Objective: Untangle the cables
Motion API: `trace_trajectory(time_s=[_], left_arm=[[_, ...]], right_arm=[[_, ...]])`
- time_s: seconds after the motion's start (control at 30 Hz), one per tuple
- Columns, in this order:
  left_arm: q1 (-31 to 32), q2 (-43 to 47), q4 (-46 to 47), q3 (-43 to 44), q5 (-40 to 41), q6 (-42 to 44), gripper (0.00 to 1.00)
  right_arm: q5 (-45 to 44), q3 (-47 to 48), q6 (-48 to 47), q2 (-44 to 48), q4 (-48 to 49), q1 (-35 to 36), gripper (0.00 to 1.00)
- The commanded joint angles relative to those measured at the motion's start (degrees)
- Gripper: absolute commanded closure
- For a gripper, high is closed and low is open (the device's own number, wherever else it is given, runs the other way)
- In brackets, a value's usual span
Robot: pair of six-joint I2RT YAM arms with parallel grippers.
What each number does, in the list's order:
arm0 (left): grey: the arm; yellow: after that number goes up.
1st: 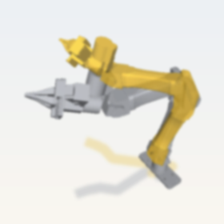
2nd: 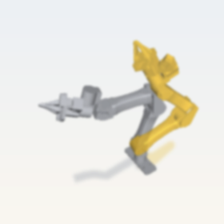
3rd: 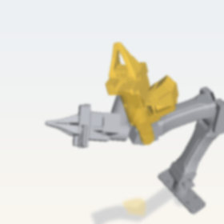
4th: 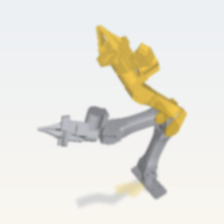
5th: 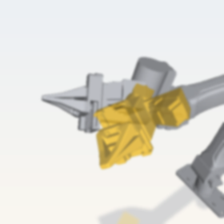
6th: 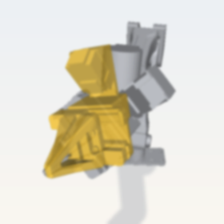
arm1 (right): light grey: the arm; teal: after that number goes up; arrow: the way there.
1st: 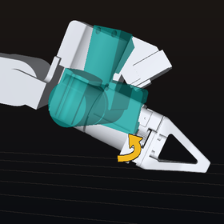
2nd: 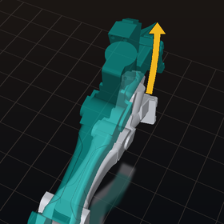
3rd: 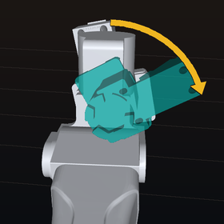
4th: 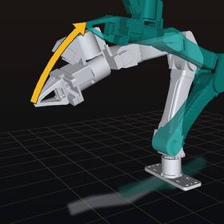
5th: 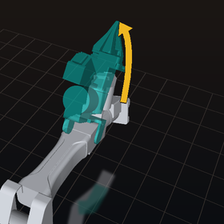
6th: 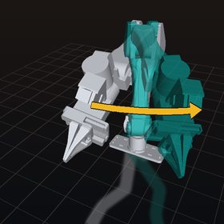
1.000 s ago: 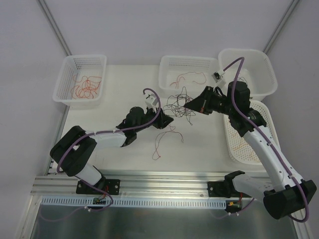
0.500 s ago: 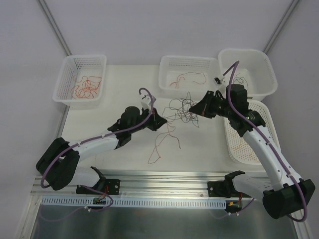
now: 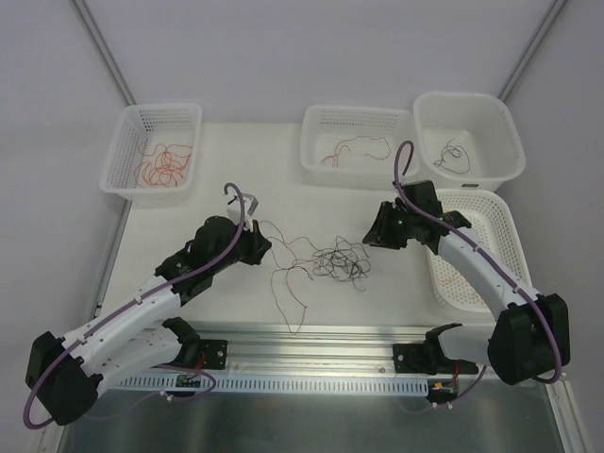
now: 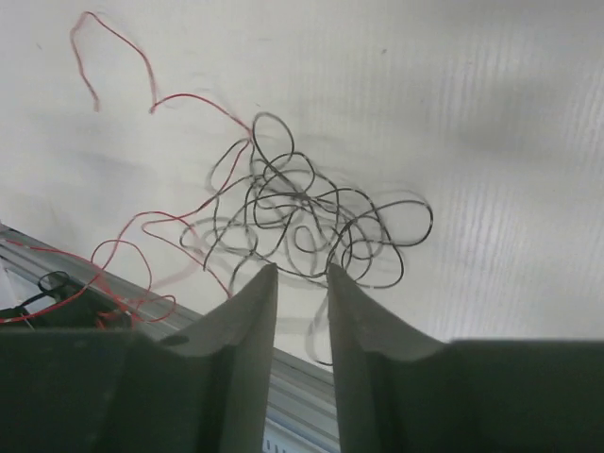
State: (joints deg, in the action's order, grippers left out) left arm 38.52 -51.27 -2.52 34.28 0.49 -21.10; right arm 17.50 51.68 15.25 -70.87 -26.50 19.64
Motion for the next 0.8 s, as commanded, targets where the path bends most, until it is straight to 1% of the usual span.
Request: trace_trajectory(time_s=[0.0, 0.1, 0.17, 0.2, 0.27, 0.3, 0.4, 0.53, 0.67, 0.77], left_arm=[[-0.6, 2.5, -7.9, 2.0, 4.0, 2.6, 1.0], [-0.6, 2.4, -9.3, 3.6, 1.5, 2.9, 1.0], [-0.6, 2.3, -9.7, 4.2, 0.1, 2.5, 1.0], [-0.6, 2.1, -9.8, 4.3, -0.4, 2.2, 1.0], [-0.6, 2.1, -9.9, 4.4, -0.3, 1.9, 1.0], [-0.6, 2.3, -10.0, 4.3, -0.3, 1.8, 1.0], [-0.6, 2.7, -10.3, 4.2, -0.4, 1.7, 1.0], [-0.6, 3.4, -11.7, 4.8, 0.0, 1.8, 1.0], [-0.6, 3.4, -13.5, 6.6, 2.5, 2.2, 1.0], [-0.6, 3.3, -15.5, 8.6, 4.2, 3.0, 1.0]], right_arm=[[-3.3, 0.1, -1.6, -1.2, -0.2, 0.0, 0.66], [-5.1, 1.3, -2.8, -1.8, -1.2, 1.2, 0.59], [-4.7, 2.5, -3.3, -1.7, -1.3, 2.2, 0.55], [-4.2, 2.9, -3.6, -1.6, -1.0, 2.6, 0.5], [-2.6, 3.9, -4.6, -1.8, -0.2, 4.4, 0.44], [-2.1, 4.8, -5.0, -2.9, -0.2, 5.1, 0.39], [-0.2, 5.7, -6.0, -6.0, 0.3, 8.3, 0.31], [-0.3, 5.4, -6.5, -10.0, 1.5, 12.6, 0.28], [-1.1, 4.0, -5.8, -13.8, 3.9, 15.9, 0.28], [-1.1, 3.9, -5.5, -17.5, 5.5, 17.3, 0.3]])
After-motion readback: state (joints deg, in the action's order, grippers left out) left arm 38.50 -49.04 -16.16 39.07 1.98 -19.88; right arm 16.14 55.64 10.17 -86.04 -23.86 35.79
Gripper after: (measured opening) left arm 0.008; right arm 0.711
